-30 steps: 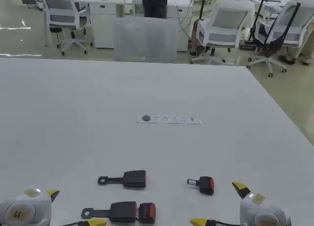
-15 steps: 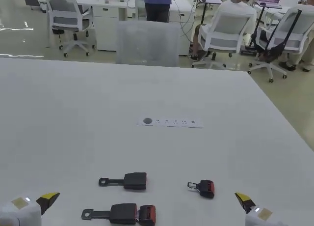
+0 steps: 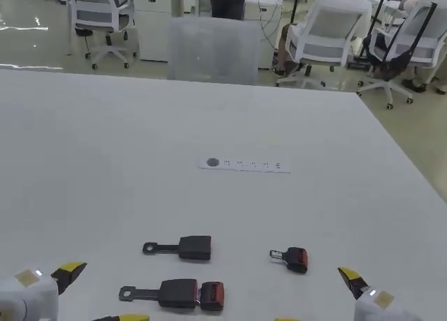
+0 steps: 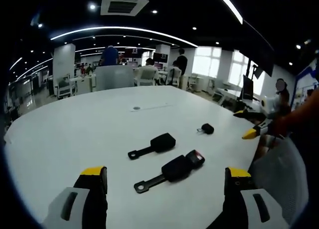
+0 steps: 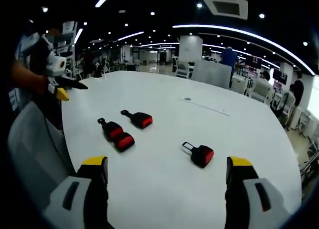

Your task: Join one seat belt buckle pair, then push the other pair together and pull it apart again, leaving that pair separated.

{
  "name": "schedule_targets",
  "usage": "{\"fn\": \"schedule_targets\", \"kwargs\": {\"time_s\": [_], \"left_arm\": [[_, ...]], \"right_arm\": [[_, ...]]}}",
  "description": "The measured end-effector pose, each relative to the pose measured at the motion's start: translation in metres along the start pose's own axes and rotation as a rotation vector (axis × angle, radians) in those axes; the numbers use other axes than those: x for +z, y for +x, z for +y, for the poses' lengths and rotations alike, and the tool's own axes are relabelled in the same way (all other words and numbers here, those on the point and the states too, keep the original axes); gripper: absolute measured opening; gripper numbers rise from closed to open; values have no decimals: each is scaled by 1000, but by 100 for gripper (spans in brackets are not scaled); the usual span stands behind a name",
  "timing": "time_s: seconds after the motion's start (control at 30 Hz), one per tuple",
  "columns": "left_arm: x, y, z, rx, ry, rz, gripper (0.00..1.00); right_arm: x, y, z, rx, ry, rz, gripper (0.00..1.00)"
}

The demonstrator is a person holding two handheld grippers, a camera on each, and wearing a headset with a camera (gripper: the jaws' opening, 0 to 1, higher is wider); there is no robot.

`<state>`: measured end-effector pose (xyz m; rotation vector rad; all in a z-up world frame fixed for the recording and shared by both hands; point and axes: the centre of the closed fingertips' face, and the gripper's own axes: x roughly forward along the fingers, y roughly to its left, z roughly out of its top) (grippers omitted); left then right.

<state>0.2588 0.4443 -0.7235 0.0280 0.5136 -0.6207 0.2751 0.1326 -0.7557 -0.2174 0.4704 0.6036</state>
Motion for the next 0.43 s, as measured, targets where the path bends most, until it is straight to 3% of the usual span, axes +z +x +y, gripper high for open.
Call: {"fn": "schedule_targets", "kwargs": {"time_s": [0.23, 0.43], "left_arm": [[-2, 1, 1, 5, -5, 5, 100], [5, -1, 2, 16, -23, -16, 100]], "right_arm": [[8, 4, 0, -5, 18, -28, 100], [3, 3, -5, -13, 17, -9, 100]]}}
